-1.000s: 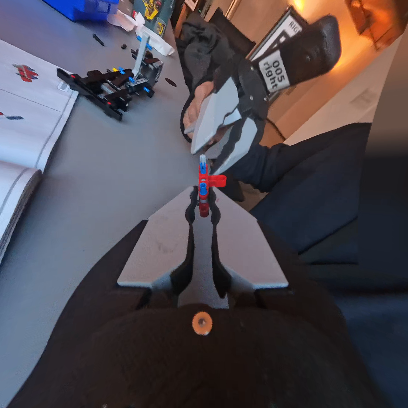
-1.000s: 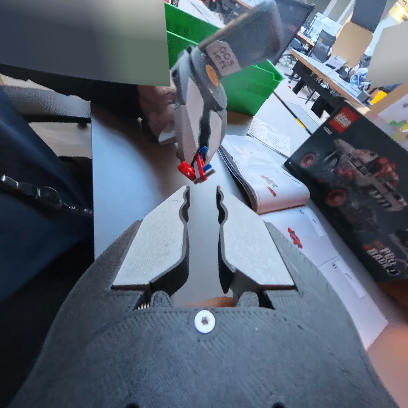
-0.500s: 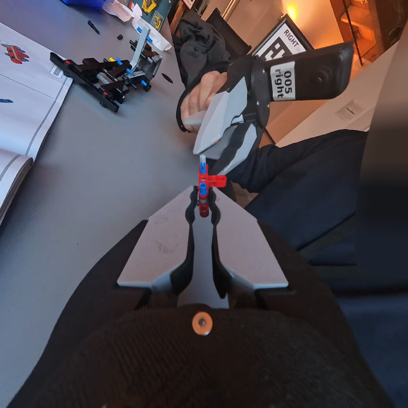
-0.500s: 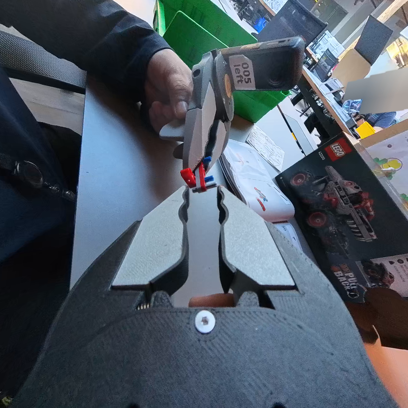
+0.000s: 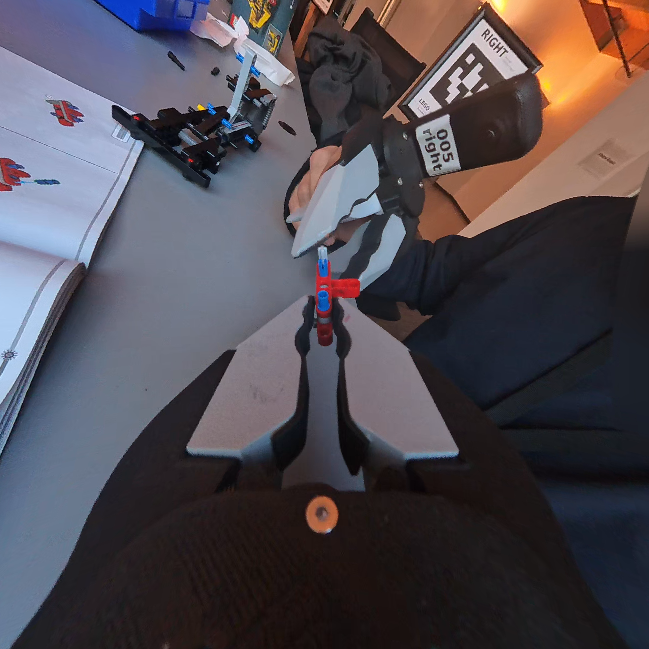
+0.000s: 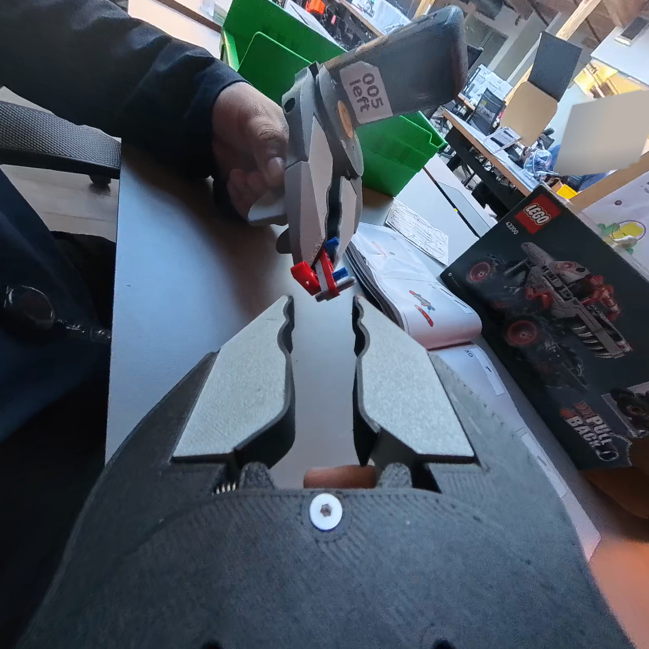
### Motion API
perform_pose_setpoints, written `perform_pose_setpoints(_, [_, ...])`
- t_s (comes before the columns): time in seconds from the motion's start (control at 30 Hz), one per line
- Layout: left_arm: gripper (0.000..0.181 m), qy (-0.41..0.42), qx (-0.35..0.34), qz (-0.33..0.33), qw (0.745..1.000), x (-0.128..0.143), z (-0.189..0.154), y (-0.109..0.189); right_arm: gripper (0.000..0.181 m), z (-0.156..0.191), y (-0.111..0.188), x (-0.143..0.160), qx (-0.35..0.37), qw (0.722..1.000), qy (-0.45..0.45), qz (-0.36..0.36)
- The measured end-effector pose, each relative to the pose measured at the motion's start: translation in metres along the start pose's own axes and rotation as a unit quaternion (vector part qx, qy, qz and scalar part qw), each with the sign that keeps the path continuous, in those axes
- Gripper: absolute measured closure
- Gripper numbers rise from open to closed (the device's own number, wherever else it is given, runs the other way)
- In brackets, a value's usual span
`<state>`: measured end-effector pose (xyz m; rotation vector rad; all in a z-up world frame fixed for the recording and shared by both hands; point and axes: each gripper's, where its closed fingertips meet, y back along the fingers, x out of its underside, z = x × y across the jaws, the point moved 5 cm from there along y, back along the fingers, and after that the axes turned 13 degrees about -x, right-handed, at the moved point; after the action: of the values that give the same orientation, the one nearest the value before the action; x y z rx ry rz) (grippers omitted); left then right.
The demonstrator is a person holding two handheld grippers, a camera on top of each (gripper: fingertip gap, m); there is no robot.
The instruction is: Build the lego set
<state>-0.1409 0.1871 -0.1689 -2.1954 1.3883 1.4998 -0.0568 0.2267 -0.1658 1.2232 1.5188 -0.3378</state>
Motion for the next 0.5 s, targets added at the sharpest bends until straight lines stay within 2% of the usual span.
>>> perform_pose_setpoints(0.5, [0.175,-0.009,0.002,0.001,1.0,0.0006,-0.0036,-0.0017,0.151,-0.0031,0.0034,-0.0023,0.027,1.0,0.005,-0.006])
